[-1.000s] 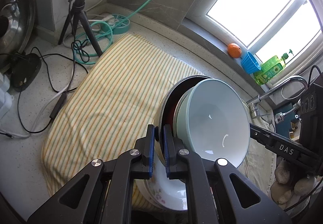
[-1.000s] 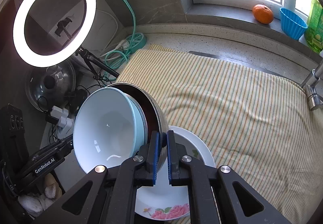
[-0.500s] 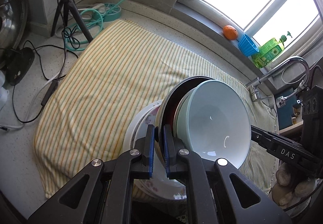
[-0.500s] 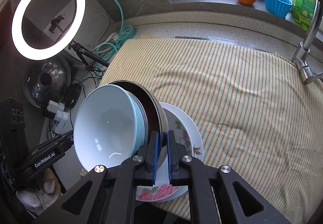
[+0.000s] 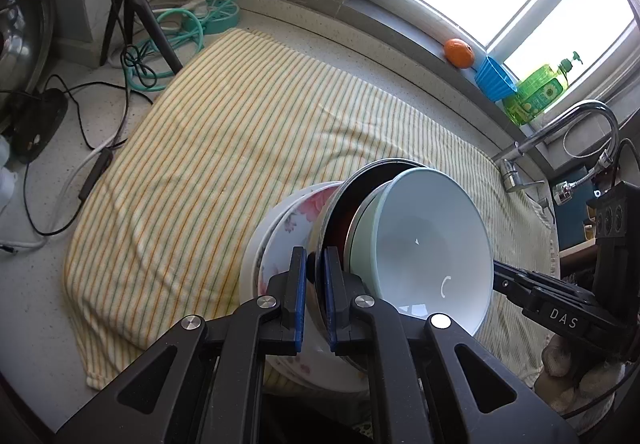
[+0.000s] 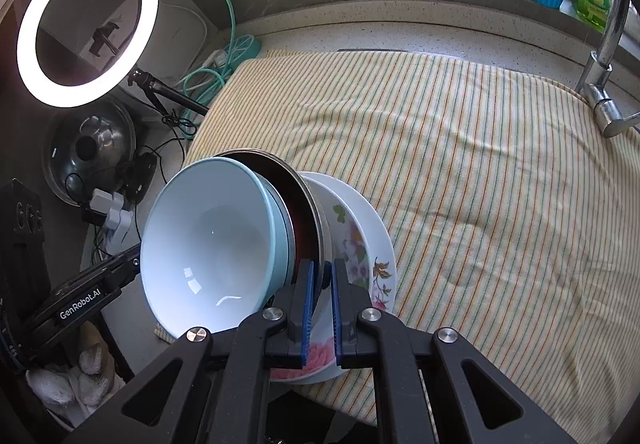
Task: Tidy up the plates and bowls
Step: 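Carry the bowl stack onto the flowered plate stack with the right gripper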
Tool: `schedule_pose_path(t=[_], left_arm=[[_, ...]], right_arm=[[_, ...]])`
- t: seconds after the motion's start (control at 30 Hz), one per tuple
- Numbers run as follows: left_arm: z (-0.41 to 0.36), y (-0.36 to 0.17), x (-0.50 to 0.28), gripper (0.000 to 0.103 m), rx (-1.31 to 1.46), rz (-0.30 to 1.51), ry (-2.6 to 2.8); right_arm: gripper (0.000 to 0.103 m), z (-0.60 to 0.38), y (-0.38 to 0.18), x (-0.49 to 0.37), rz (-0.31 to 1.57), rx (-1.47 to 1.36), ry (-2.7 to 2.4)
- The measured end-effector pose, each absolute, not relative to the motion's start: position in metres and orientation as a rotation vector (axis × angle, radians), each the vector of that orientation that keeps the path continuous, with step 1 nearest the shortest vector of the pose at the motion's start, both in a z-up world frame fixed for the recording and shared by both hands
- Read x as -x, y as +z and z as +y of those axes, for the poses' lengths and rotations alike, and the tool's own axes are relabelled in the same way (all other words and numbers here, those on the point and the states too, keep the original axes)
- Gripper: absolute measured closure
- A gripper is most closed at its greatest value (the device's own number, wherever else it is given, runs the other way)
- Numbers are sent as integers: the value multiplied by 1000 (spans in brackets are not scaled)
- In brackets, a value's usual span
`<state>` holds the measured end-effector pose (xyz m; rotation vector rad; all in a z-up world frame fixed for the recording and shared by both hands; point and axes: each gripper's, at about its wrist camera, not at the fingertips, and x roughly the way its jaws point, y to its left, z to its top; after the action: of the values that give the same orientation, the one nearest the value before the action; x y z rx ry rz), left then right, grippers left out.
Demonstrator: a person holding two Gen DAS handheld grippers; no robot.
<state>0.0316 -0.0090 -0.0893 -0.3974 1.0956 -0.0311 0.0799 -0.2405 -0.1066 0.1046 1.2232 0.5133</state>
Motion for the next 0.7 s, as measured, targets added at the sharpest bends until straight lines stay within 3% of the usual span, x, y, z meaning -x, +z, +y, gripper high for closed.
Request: schedule_pose_path(t=[0.7], left_arm=[[-7, -97, -36, 96, 400, 1113, -13]], right_arm=[[94, -238, -118, -77, 1257, -114, 525]])
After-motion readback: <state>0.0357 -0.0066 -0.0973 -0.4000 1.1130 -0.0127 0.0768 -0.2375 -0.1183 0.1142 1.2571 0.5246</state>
